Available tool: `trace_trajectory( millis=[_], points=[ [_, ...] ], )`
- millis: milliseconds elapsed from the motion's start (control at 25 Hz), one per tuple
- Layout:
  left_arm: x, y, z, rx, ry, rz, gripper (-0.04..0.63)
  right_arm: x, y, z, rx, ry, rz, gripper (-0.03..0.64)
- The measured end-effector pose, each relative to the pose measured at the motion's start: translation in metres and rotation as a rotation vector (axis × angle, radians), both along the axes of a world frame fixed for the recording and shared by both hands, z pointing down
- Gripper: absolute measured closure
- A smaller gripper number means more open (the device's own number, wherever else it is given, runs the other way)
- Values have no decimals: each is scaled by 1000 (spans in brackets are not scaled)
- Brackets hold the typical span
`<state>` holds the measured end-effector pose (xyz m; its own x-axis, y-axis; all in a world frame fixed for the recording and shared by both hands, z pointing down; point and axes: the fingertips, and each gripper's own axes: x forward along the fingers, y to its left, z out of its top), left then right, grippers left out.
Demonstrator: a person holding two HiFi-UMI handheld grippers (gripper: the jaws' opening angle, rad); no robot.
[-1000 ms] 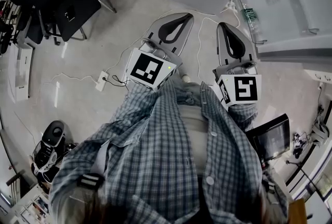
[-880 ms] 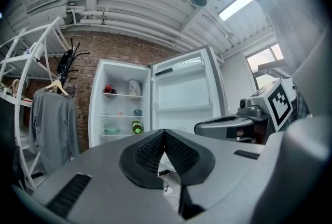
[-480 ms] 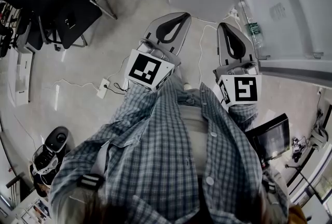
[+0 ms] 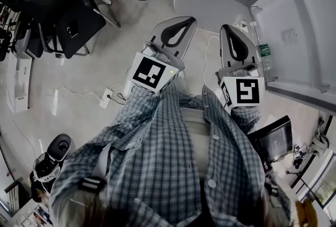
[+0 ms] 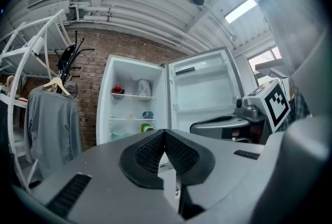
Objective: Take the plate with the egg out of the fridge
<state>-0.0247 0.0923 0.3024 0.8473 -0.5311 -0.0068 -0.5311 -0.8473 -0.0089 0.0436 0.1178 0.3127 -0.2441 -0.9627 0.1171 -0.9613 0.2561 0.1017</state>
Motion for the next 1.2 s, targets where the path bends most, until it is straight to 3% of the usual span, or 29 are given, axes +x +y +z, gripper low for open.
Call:
trace_trajectory(
  millis=[560, 1000, 1200],
  points=[
    [-32, -65, 16, -44, 1, 25, 589, -38, -69, 15, -25, 49, -11, 611],
    [-37, -88, 19, -56, 24, 55, 589, -29, -77, 18, -60, 52, 73, 611],
    [-35, -97, 18, -54, 28, 39, 589, -25, -92, 19, -62, 69, 46, 611]
  ],
)
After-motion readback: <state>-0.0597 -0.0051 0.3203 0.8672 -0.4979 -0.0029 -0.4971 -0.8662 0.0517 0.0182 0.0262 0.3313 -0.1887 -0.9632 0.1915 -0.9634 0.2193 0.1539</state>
